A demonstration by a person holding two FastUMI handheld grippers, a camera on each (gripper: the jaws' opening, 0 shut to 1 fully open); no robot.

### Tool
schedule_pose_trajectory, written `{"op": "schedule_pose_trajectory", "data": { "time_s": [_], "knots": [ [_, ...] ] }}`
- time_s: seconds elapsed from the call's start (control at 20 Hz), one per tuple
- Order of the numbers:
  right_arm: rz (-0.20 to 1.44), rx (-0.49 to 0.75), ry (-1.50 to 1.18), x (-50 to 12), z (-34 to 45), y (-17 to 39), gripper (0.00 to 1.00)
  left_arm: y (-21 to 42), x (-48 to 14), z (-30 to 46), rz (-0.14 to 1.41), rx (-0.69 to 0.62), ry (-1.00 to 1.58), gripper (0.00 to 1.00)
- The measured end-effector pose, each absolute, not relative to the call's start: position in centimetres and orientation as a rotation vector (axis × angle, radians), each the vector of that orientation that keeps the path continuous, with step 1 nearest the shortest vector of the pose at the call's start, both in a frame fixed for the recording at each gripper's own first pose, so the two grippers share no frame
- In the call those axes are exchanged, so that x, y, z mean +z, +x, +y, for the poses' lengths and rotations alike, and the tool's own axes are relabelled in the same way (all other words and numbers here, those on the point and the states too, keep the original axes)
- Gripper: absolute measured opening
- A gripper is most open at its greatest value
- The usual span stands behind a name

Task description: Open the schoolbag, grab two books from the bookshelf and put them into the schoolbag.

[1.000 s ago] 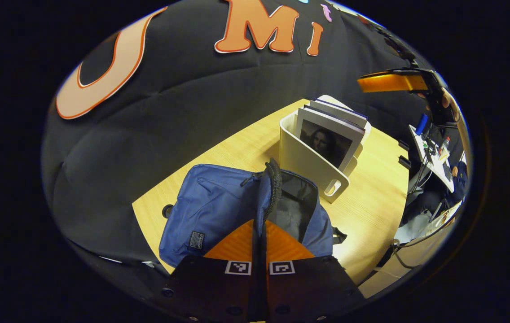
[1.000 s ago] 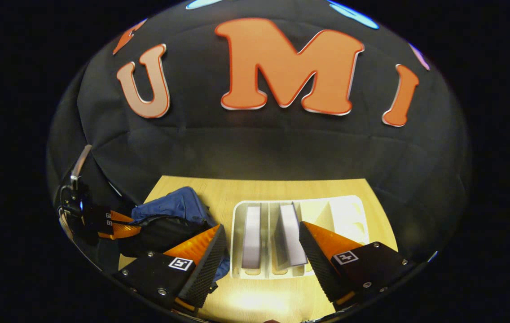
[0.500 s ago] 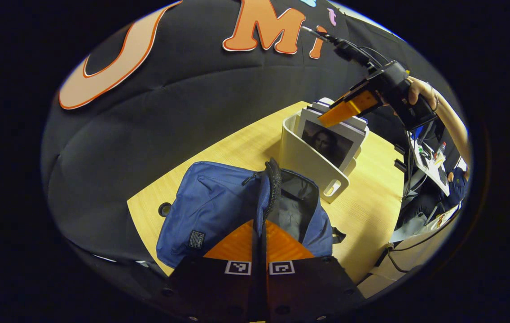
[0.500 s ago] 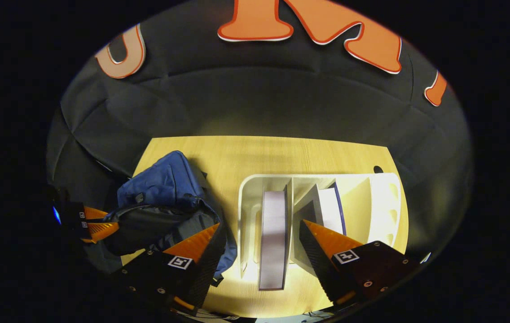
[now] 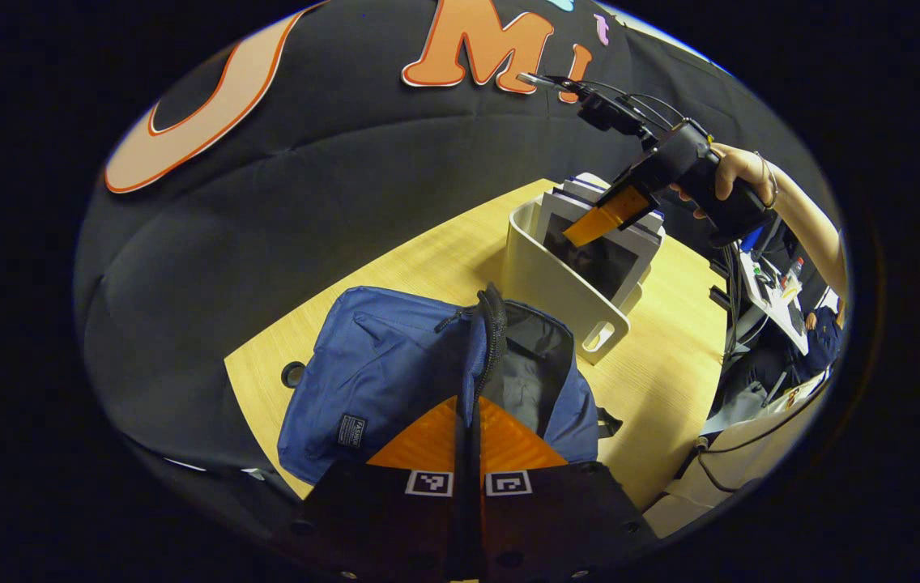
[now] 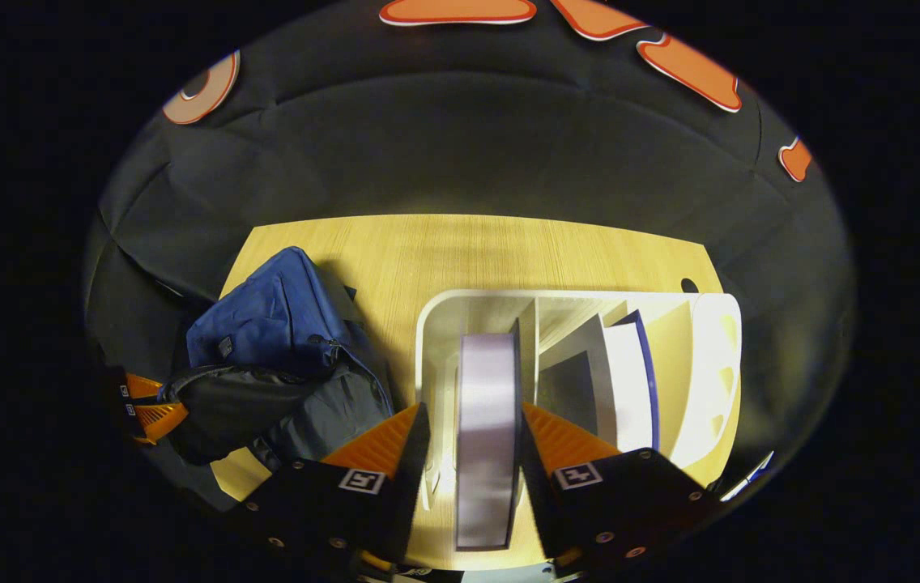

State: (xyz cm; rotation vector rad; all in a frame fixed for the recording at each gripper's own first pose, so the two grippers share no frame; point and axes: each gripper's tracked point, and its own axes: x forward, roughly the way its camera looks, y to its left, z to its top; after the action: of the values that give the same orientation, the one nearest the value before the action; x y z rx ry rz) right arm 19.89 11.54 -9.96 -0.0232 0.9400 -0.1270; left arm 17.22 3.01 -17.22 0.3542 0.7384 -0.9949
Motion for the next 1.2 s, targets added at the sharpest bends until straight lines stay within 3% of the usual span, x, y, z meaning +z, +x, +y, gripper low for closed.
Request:
{"op": "schedule_pose_trajectory", "data": {
  "time_s": [0.05, 0.1, 0.2, 0.7, 1.2],
  "knots": [
    [0.94, -0.127, -0.014, -9.7, 11.5, 19.9, 0.62, 17.2, -17.2, 3.0, 0.74, -0.991, 0.351, 0.01],
    [0.934, -0.131, -0.012, -9.9, 11.5, 20.1, 0.38, 17.2, -17.3, 2.9, 0.742, -0.988, 0.349, 0.01],
    [0.937, -0.141, -0.004, -9.9, 11.3, 19.9, 0.35, 17.3, -17.2, 3.0, 0.744, -0.98, 0.348, 0.01],
    [0.804, -0.154, 0.012, -3.1, 11.7, 17.3, 0.32, 17.0, -17.0, 3.2, 0.734, -0.978, 0.343, 0.01],
    [0.533, -0.124, -0.007, 9.2, 14.4, 8.8, 0.3, 16.8, -17.0, 3.2, 0.722, -0.964, 0.33, 0.01]
  ]
}}
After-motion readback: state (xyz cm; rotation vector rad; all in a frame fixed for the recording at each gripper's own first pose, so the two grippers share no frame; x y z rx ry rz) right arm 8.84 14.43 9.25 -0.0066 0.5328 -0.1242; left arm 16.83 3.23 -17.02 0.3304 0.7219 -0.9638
